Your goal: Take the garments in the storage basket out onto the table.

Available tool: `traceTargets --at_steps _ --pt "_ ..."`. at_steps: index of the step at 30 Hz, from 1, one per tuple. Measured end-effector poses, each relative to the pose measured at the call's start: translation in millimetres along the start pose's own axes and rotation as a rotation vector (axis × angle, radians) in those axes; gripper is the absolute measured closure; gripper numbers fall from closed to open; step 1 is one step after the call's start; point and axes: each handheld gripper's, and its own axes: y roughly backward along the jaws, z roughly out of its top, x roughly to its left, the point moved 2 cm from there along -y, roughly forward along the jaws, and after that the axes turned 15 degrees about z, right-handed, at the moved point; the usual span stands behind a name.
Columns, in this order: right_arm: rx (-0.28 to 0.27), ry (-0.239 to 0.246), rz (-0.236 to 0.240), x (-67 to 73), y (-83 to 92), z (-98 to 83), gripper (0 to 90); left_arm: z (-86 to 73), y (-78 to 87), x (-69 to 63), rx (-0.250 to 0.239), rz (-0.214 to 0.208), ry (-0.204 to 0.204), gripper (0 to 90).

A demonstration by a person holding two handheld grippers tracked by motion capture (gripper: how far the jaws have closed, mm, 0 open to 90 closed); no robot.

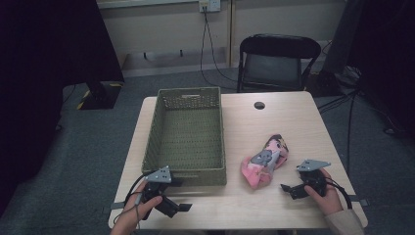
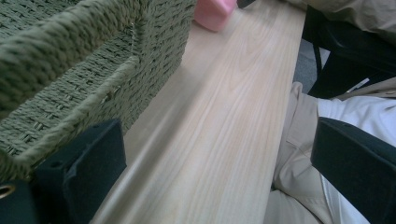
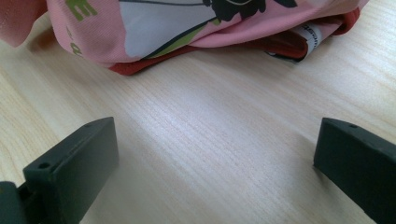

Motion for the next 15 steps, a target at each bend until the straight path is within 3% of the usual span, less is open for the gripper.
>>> traceTargets --at_steps 15 --pt "0.000 0.000 0.000 0.0 0.0 0.0 0.0 -5.7 12.7 7.4 -0.023 0.007 0.007 2.7"
